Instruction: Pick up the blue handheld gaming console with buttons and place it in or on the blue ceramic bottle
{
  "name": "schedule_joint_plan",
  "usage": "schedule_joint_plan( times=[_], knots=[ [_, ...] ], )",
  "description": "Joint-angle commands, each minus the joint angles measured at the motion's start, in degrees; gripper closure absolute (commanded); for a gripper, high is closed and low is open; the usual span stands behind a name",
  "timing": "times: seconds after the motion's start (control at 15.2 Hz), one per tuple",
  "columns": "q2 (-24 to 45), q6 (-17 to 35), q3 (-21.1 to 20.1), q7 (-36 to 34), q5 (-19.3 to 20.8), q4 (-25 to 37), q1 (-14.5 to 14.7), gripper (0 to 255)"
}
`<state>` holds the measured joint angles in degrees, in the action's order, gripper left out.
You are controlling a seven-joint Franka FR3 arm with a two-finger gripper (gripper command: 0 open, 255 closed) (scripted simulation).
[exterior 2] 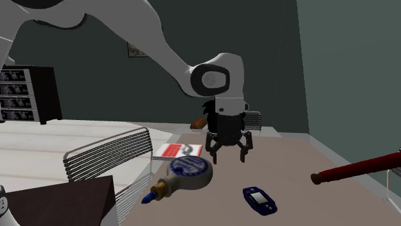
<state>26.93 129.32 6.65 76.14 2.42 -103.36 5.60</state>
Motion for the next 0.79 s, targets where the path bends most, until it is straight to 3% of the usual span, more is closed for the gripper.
schedule_joint_plan(
  times=[0.0, 0.26, 0.73],
  knots=[
    [4.55, 0.50, -0.67, 2.70, 0.51, 3.97, -0.24, 0],
    [13.21, 0.32, -1.97, 7.05, 1.84, 12.64, -0.23, 0],
    [16.73, 3.74, -1.99, 7.08, 1.79, 12.77, -0.62, 0]
  ],
)
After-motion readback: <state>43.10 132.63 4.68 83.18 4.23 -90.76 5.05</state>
